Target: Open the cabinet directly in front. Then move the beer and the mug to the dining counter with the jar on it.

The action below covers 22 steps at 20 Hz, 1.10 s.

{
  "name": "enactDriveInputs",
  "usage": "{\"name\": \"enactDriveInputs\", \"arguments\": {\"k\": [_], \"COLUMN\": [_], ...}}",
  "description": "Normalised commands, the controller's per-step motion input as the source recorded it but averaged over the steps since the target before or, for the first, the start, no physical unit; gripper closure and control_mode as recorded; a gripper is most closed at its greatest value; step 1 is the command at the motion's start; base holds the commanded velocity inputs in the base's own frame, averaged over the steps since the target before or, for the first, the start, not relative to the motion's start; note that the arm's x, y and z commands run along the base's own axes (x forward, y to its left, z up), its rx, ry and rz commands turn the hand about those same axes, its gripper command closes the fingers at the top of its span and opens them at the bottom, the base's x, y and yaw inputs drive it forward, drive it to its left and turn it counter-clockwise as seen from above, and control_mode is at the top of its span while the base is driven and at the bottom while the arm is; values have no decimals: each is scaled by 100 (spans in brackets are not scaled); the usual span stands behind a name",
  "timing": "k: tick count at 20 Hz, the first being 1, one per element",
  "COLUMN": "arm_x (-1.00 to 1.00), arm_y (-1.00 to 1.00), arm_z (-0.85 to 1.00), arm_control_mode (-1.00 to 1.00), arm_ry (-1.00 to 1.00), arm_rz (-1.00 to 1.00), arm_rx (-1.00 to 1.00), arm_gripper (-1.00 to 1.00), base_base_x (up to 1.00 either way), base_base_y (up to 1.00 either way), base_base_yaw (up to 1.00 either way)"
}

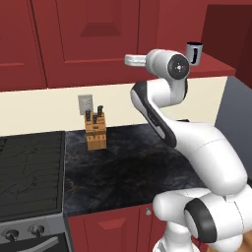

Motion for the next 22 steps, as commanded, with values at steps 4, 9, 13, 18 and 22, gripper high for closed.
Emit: {"name": "enactDriveInputs", "arguments": {"k": [4,9,13,18,22], "arm_x": [23,-2,-19,-51,-56], "arm_y": [1,0,10,58,88], "arm_z": [-9,0,0,0,0], "arm_control_mode": [-100,-100,-100,-100,-100], "arm_ry": [-1,0,0,0,0], "arm_rz": [0,0,0,0,0], "arm_rx": [0,0,0,0,0], "arm_gripper": [100,100,100,100,100], "base_base_x": [0,0,0,0,0], "base_base_y": [0,0,0,0,0], "base_base_yaw": [0,0,0,0,0]}}
